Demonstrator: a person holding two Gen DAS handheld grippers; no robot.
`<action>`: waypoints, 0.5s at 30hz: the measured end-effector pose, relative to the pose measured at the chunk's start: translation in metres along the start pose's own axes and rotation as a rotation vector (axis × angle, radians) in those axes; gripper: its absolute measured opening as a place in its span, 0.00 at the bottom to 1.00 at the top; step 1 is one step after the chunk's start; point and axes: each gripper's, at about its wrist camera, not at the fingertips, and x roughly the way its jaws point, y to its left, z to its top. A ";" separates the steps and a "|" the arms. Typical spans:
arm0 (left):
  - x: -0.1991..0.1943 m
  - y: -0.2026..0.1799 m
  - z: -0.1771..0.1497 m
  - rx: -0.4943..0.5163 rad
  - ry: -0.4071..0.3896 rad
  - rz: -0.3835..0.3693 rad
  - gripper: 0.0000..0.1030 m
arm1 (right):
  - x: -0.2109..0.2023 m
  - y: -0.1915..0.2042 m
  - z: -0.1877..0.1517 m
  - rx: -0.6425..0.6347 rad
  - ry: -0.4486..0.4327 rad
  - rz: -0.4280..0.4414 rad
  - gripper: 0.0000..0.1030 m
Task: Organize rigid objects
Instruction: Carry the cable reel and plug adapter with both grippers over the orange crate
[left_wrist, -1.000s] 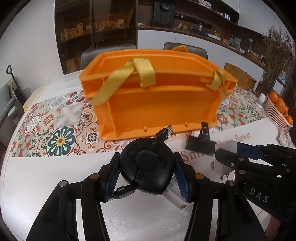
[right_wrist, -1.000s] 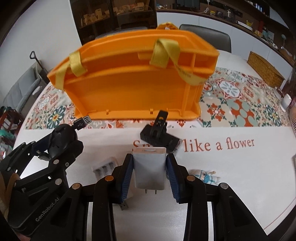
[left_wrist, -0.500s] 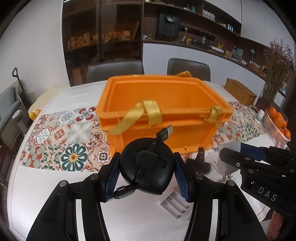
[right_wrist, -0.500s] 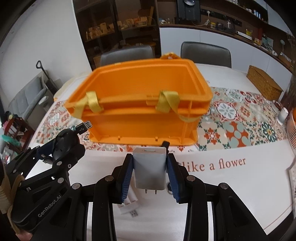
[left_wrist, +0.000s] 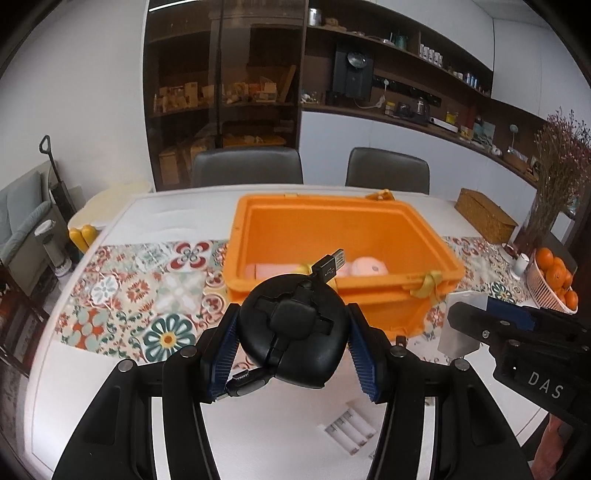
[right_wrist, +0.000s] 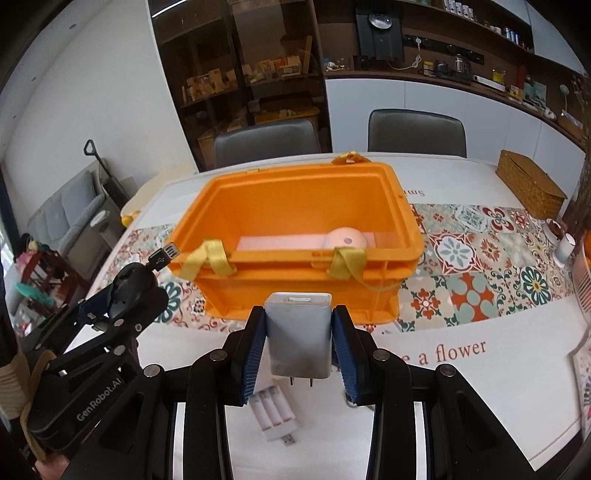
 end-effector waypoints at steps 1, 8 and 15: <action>-0.001 0.001 0.003 -0.003 -0.004 0.000 0.54 | -0.001 0.000 0.002 0.000 -0.004 0.002 0.36; -0.009 0.001 0.021 -0.001 -0.040 0.002 0.54 | -0.009 0.009 0.022 -0.026 -0.054 0.010 0.36; -0.013 0.004 0.044 -0.007 -0.078 0.004 0.54 | -0.016 0.013 0.044 -0.042 -0.101 0.017 0.36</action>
